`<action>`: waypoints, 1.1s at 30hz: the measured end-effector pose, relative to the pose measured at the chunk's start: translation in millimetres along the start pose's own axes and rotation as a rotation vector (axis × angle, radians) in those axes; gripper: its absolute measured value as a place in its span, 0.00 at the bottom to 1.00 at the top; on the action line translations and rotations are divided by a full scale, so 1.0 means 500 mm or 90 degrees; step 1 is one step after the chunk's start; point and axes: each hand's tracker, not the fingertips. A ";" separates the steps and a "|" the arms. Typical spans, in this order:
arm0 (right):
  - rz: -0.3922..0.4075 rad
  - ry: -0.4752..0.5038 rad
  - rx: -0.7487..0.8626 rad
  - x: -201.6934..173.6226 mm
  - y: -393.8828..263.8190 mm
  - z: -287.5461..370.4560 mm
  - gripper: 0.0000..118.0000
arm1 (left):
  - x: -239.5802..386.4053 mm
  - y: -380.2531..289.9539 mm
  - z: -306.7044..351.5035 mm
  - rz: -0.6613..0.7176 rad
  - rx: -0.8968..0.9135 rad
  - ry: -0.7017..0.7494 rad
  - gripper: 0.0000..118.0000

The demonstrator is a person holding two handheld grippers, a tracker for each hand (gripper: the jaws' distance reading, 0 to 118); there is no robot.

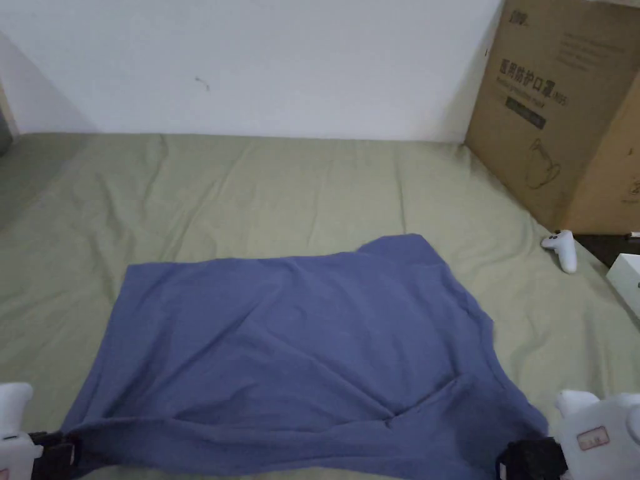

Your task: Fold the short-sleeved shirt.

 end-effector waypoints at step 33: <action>-0.417 0.274 0.181 0.070 0.393 -0.035 0.27 | -0.097 0.330 -0.312 0.174 -0.008 -0.053 0.47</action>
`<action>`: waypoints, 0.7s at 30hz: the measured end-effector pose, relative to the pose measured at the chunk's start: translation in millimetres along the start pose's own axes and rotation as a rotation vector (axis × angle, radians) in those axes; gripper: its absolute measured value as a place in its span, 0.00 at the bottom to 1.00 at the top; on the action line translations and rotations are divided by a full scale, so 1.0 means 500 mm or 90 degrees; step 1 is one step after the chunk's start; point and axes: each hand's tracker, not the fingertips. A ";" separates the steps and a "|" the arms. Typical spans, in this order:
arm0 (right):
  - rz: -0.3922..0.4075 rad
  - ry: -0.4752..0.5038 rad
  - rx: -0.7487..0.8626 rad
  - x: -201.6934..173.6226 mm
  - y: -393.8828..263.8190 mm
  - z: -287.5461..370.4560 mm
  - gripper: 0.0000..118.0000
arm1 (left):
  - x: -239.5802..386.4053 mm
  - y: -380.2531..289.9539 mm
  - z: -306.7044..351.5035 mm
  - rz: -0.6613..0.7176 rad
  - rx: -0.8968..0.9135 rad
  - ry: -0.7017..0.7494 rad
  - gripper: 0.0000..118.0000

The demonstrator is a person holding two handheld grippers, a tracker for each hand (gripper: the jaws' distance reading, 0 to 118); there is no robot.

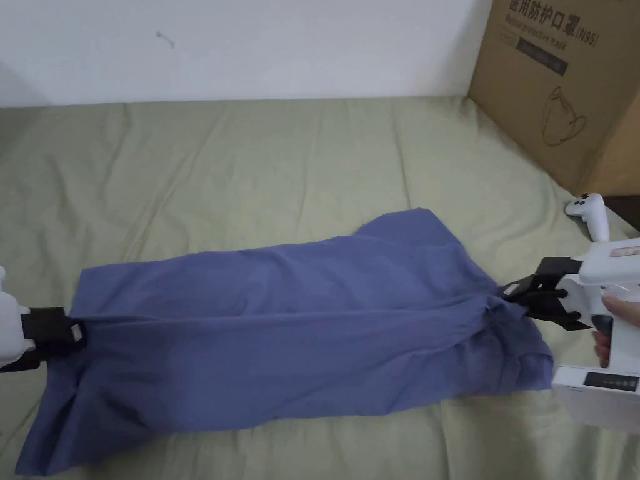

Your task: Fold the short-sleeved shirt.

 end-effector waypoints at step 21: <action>0.447 0.173 0.424 -0.112 -0.500 0.349 0.00 | 0.082 -0.325 0.411 -0.022 0.467 0.015 0.00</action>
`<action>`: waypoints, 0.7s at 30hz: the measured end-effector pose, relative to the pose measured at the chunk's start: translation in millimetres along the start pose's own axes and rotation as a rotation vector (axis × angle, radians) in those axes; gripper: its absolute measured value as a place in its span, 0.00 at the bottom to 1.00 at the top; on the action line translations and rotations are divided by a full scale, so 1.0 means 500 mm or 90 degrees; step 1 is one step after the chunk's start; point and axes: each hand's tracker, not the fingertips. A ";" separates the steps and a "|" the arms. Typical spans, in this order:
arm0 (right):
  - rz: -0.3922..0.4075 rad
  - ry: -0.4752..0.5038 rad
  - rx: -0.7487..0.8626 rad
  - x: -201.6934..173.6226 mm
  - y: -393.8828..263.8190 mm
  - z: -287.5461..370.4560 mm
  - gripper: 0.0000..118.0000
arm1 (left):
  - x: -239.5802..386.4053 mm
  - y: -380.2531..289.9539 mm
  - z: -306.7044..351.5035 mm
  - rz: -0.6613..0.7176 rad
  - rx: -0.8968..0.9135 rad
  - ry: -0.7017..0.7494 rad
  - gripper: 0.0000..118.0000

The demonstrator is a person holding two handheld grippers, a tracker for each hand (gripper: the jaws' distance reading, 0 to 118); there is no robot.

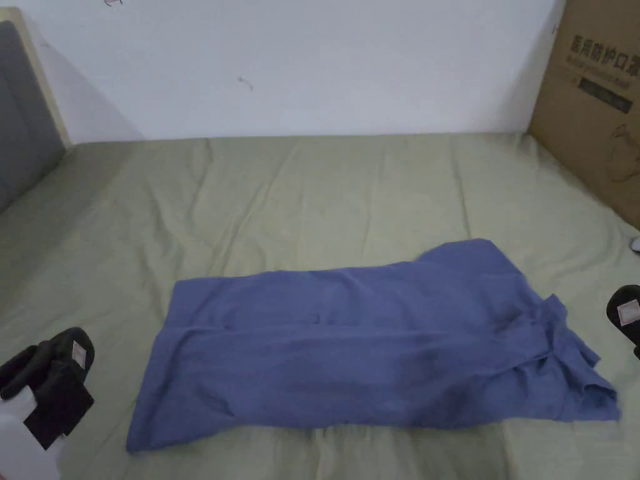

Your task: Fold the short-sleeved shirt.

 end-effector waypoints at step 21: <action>-0.096 -0.018 -0.173 0.059 -0.049 -0.047 0.00 | -0.130 -0.181 -0.473 -0.106 -0.570 0.101 1.00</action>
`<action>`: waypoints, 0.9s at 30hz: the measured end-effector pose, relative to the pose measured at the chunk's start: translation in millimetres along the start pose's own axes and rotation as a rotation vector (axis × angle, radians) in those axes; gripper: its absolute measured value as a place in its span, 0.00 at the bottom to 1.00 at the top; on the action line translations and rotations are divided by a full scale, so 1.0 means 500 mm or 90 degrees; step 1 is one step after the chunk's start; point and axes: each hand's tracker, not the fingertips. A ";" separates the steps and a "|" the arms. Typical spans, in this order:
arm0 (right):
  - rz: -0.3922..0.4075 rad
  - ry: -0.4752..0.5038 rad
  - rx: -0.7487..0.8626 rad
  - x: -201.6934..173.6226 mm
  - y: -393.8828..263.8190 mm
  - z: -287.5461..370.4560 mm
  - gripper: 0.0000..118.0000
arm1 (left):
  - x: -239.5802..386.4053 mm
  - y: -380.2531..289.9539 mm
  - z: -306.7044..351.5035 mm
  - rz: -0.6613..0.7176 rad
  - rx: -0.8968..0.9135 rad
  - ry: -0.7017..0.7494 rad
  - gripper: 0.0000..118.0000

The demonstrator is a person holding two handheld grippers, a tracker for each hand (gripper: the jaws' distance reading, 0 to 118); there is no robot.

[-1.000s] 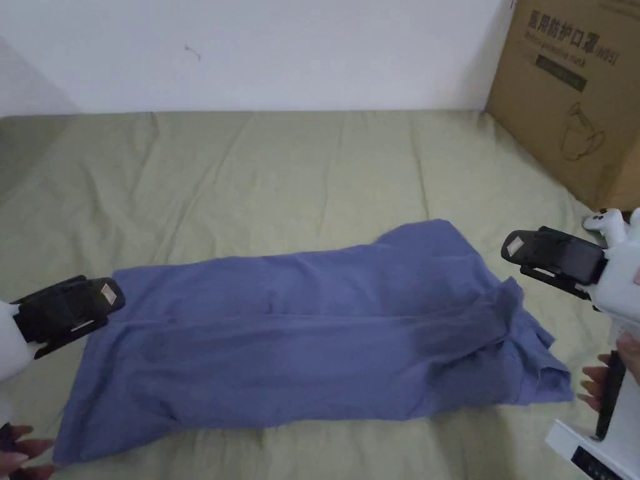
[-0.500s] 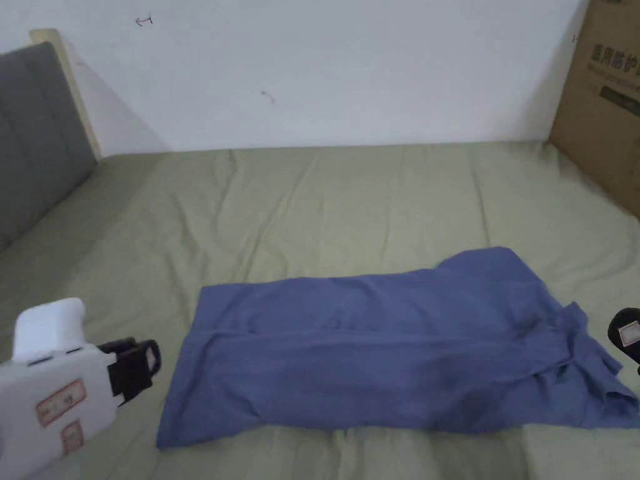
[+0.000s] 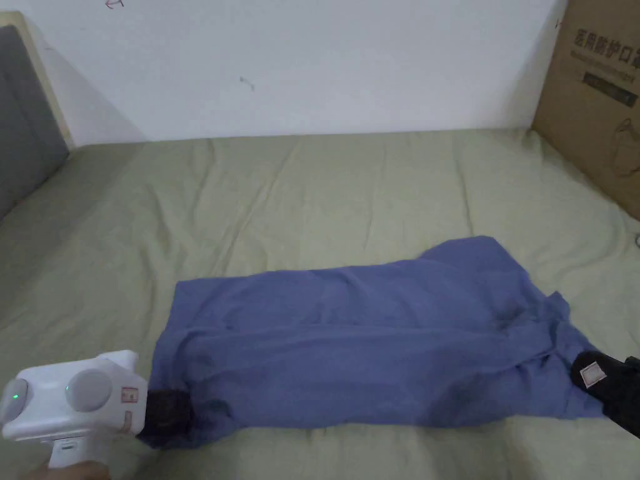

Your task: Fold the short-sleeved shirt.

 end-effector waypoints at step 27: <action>-0.128 -0.201 -0.417 0.302 0.125 -0.336 0.34 | 0.061 -0.025 0.188 -0.064 0.081 -0.051 0.00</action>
